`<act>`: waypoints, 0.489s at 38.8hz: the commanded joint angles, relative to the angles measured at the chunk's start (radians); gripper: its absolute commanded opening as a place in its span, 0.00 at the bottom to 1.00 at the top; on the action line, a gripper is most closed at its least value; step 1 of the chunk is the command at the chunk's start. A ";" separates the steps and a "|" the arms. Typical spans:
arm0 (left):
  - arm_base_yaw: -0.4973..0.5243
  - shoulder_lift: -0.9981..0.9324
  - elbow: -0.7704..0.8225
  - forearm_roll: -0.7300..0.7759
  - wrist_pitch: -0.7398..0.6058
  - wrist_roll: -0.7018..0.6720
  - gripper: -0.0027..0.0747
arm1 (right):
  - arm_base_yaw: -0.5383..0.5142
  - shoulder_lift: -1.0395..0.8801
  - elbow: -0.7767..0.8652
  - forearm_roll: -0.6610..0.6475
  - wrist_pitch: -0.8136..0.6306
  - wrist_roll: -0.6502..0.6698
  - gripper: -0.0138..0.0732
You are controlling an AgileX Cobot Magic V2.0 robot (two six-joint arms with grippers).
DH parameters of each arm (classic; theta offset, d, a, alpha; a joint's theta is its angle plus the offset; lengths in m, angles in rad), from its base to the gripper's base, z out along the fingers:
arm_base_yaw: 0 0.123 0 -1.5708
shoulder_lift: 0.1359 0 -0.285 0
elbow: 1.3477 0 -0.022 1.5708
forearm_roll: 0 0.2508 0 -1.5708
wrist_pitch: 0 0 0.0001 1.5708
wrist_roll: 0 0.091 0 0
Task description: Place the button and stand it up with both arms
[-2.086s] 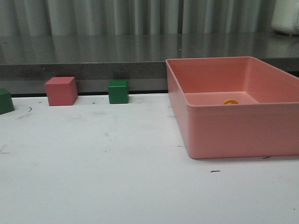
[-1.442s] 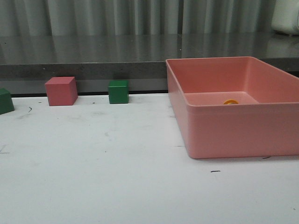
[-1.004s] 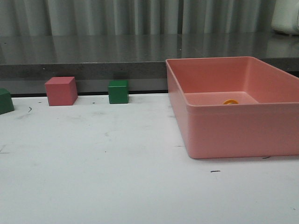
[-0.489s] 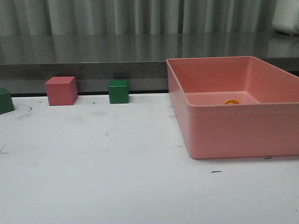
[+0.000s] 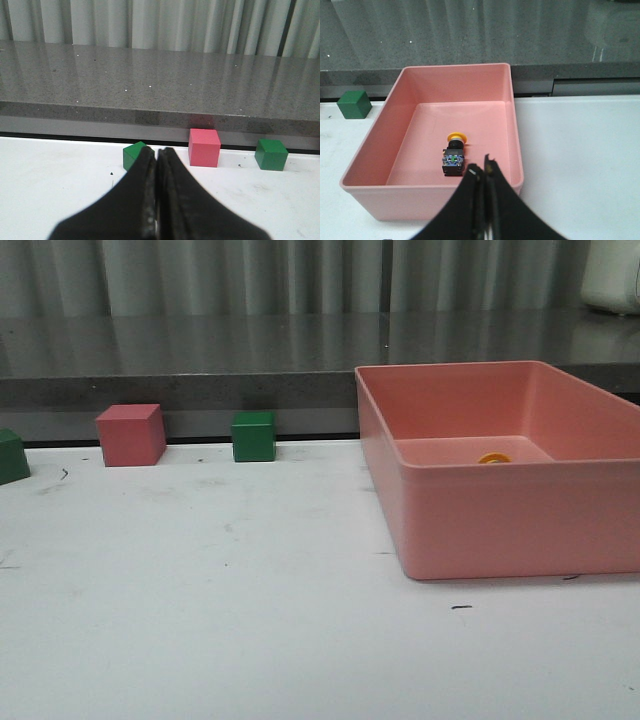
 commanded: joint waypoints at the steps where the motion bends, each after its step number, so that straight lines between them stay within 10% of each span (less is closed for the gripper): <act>1: 0.002 0.016 -0.038 0.001 -0.111 -0.010 0.01 | -0.008 0.032 -0.039 0.002 -0.060 -0.002 0.10; 6: 0.002 0.016 -0.038 0.001 -0.111 -0.010 0.18 | -0.008 0.032 -0.039 0.001 -0.057 -0.002 0.23; 15: 0.002 0.016 -0.038 0.001 -0.111 -0.010 0.85 | -0.008 0.032 -0.039 0.001 -0.060 -0.002 0.79; 19: 0.002 0.016 -0.038 0.001 -0.111 -0.010 0.90 | -0.008 0.042 -0.039 0.001 -0.083 -0.002 0.91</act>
